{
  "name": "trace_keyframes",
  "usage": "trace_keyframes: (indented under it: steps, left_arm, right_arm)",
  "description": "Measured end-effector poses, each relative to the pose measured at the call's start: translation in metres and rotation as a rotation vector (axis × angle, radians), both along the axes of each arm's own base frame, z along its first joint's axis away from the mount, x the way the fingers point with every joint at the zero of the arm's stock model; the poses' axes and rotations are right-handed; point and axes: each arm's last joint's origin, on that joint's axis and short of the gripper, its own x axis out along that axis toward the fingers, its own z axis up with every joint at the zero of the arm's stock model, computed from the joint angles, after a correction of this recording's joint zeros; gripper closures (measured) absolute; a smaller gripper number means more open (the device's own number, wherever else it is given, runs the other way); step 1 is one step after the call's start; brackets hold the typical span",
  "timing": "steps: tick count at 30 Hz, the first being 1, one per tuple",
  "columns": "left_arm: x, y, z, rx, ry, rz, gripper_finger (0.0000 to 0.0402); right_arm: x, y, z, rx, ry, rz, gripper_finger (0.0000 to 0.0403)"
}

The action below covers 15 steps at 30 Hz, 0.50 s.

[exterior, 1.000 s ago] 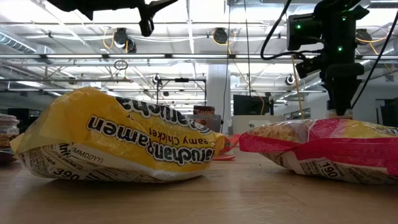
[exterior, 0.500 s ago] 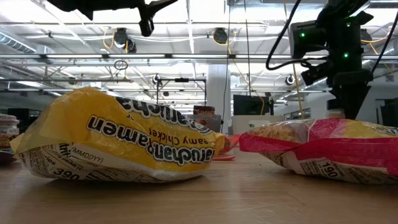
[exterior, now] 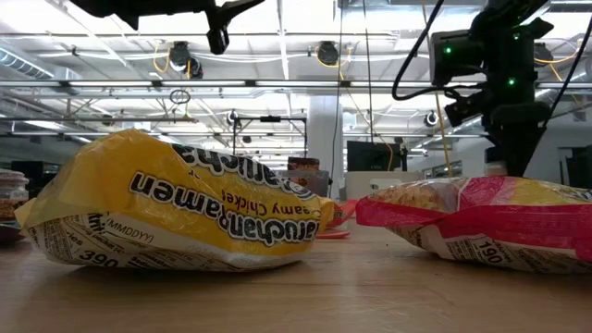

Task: Pick & Place Food Item
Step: Put the violet seasoning bottle into the right black bin

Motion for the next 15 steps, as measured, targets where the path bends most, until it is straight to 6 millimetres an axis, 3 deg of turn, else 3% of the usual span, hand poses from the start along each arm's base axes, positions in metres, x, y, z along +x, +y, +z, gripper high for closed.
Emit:
trace_keyframes:
  steps: [15]
  left_arm:
    - [0.0000,-0.0001,0.0000,-0.003,0.000,0.000,0.0215]
  right_arm:
    - [0.0067,-0.0021,0.0004,-0.024,-0.069,0.000,0.0122]
